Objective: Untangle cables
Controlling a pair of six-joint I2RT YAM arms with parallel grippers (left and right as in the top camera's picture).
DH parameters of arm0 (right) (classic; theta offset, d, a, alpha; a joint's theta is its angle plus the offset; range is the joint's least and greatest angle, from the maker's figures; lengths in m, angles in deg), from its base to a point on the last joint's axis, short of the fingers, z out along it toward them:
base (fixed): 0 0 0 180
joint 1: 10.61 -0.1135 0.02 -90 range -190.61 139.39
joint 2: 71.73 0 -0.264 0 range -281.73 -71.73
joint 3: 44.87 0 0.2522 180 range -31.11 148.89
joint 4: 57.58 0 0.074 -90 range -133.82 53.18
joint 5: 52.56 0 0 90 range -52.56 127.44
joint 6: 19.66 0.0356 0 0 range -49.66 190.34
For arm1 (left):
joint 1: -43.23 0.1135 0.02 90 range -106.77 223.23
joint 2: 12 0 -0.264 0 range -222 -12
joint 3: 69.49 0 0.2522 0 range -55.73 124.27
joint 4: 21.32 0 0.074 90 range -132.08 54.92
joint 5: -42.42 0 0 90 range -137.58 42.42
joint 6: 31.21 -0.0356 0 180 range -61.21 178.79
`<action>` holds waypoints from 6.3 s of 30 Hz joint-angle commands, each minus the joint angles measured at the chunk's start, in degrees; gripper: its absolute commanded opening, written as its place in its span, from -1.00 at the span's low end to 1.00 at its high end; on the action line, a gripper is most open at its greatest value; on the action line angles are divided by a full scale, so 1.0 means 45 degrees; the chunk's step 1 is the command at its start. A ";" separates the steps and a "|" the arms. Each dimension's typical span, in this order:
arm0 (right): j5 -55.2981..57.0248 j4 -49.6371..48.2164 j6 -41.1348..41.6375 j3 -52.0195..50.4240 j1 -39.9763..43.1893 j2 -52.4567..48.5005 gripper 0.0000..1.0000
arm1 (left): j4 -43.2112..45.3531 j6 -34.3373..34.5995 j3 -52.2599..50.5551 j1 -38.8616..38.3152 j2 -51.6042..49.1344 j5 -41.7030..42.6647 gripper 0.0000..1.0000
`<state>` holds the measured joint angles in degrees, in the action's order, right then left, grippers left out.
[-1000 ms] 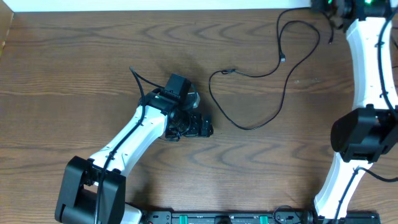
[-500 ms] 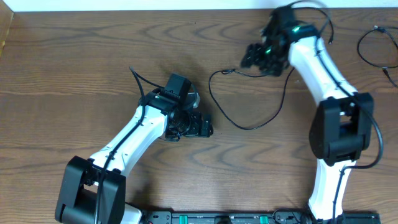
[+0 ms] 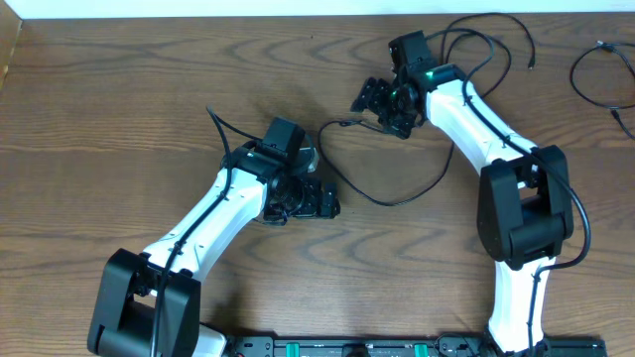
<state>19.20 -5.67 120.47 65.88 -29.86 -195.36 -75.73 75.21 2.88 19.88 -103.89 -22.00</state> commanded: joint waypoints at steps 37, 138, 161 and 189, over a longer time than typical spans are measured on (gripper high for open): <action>0.4396 -0.0491 0.3711 0.0078 -0.2137 0.0155 0.16 | -0.0049 -0.0214 0.0160 -0.0019 -0.0010 0.0073 0.96; -0.1831 -0.3060 -0.5804 0.0087 0.3638 -0.0889 0.99 | -0.0049 -0.0214 0.0160 -0.0019 -0.0010 0.0078 0.96; -0.4998 -0.3094 -1.2934 0.0087 0.1088 -0.0889 0.99 | -0.0049 -0.0219 0.0160 -0.0019 -0.0010 0.0073 0.96; -0.6756 -0.4031 0.9267 0.0087 0.2268 -0.0889 0.98 | -0.0049 -0.0214 0.0160 -0.0019 -0.0010 0.0078 0.96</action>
<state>-6.22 -23.74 153.96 66.25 -18.58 -198.88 -75.70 75.21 2.88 19.88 -103.89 -21.98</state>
